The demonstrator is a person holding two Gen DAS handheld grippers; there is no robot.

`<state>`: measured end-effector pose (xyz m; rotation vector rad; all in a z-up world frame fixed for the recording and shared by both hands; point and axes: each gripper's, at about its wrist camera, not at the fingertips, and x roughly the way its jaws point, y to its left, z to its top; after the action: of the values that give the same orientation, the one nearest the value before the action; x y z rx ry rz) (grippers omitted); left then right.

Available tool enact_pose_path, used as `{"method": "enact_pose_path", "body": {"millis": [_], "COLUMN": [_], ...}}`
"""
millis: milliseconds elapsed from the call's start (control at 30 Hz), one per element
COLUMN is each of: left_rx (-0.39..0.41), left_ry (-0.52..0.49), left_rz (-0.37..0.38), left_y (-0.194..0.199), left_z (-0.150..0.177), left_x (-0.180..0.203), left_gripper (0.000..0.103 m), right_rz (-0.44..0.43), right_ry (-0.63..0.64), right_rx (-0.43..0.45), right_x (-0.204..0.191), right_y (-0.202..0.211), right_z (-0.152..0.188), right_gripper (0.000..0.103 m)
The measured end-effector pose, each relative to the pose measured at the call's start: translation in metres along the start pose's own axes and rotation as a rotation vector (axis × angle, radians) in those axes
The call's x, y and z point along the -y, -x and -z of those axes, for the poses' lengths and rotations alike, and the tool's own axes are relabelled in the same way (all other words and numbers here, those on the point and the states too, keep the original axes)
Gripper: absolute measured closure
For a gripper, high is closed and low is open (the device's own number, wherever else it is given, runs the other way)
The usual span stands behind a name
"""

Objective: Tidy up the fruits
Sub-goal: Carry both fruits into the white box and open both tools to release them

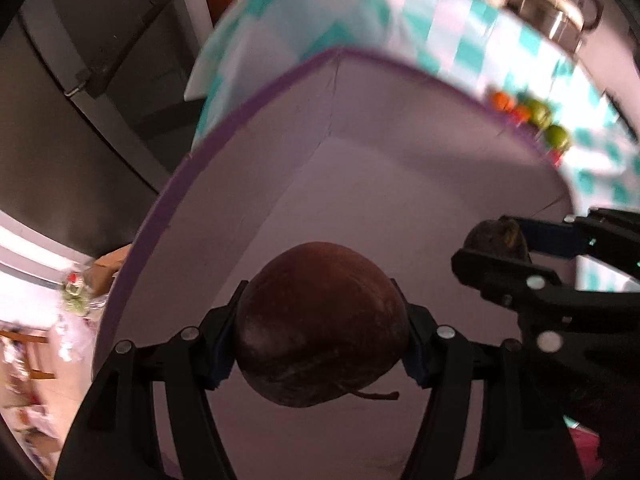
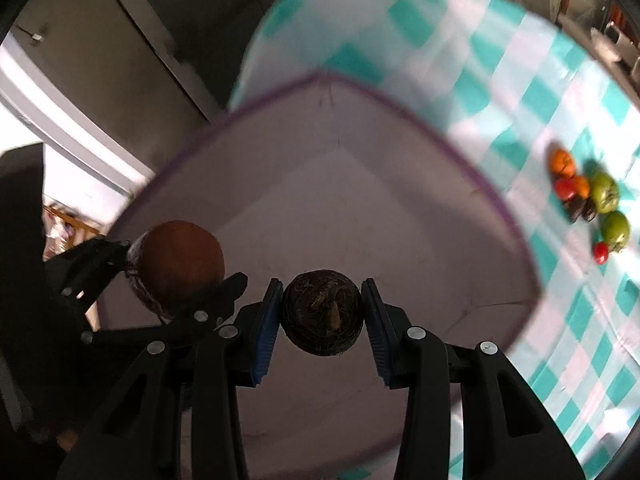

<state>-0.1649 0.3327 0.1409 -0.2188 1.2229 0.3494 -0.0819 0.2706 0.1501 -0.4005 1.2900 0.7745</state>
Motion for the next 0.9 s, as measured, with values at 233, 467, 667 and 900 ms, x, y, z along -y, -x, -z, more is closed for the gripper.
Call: {"method": "enact_pose_path", "body": {"millis": [233, 467, 667, 900], "left_rx": [-0.159, -0.246, -0.308, -0.216], "left_ry": [-0.027, 0.022, 0.026, -0.004], "left_rz": [-0.054, -0.064, -0.017, 0.031], "left_y": [-0.055, -0.082, -0.097, -0.082], "left_z": [-0.007, -0.004, -0.003, -0.001], "left_x": [-0.008, -0.027, -0.036, -0.046], "left_gripper": [0.037, 0.037, 0.036, 0.018], "right_rz": [0.075, 0.116, 0.139, 0.095], "right_ry": [-0.224, -0.293, -0.260, -0.279], "right_rx": [-0.129, -0.191, -0.241, -0.141], "right_x": [0.020, 0.021, 0.013, 0.015], "right_y": [-0.045, -0.070, -0.085, -0.065], "right_z": [-0.009, -0.005, -0.007, -0.009], "right_gripper": [0.062, 0.062, 0.050, 0.032]}}
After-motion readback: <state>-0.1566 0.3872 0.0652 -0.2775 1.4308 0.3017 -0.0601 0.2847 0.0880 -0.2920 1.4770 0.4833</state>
